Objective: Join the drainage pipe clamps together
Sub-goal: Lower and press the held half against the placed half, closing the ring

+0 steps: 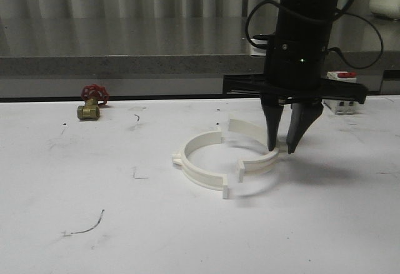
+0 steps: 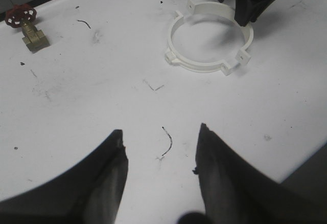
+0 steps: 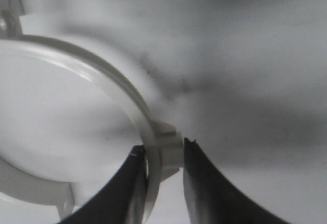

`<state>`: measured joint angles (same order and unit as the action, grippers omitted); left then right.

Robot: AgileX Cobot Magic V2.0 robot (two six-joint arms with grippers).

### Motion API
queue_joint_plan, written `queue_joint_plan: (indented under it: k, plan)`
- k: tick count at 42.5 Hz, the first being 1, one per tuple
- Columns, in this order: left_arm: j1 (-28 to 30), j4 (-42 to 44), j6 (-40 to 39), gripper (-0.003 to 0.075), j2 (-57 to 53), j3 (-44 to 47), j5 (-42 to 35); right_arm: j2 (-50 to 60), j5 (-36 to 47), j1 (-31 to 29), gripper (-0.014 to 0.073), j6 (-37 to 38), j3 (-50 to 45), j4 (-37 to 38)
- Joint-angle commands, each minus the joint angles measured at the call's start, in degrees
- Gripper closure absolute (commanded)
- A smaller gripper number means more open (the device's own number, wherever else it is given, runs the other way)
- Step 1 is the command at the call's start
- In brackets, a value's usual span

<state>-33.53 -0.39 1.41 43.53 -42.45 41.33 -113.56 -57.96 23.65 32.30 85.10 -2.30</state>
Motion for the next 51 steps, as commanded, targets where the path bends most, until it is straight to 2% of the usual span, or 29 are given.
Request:
queue_joint_plan:
  k: [1, 51]
  plan:
    - [0.14, -0.52, -0.16, 0.0405, -0.24, -1.54, -3.85, 2.65, 1.63, -0.13, 0.0450, -0.01, 1.82, -0.13]
    - [0.14, -0.52, -0.16, 0.0405, -0.24, -1.54, -3.85, 0.04, 3.57, -0.13, 0.0450, -0.01, 1.82, -0.78]
